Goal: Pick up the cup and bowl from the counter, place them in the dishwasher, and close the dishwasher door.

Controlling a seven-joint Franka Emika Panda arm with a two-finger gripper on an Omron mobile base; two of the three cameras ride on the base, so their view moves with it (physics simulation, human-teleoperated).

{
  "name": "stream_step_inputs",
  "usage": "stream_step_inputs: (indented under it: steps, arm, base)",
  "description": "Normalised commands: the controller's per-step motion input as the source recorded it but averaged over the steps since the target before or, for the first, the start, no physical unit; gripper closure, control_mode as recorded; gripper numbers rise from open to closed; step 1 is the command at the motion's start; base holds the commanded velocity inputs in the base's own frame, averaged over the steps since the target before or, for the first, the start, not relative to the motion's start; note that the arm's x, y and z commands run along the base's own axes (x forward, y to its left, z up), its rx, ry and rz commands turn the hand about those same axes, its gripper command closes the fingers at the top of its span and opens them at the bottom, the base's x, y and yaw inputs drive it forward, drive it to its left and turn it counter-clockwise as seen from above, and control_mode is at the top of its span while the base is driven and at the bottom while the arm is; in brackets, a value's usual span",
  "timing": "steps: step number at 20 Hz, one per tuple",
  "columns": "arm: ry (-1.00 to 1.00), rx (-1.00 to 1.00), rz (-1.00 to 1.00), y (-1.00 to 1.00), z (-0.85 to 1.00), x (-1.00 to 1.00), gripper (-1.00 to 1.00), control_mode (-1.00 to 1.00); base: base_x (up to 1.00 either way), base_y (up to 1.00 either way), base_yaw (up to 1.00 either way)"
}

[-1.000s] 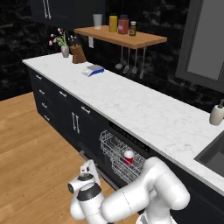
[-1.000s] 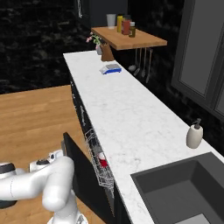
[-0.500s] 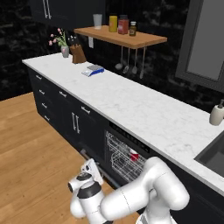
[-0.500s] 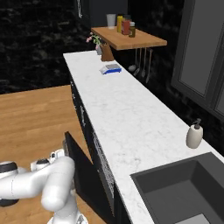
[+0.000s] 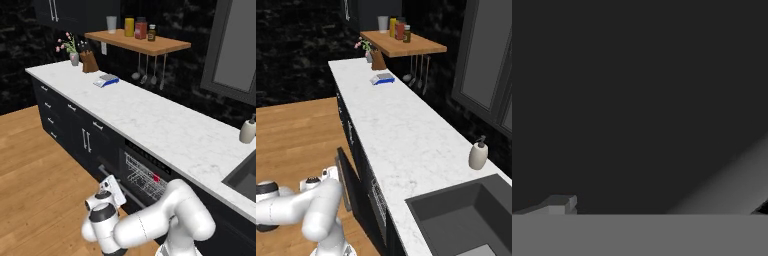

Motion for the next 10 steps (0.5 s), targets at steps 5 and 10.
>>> stream_step_inputs:
  steps: [5, 10]
  arm:
    - [-0.28, -0.68, -0.27, -0.83, -0.96, 0.30, -1.00, -1.00]
    - [-0.28, -0.66, -0.28, -0.82, -1.00, 0.34, -1.00, -1.00]
  base:
    - [0.00, 0.00, 0.00]
    - [0.00, 0.00, 0.00]
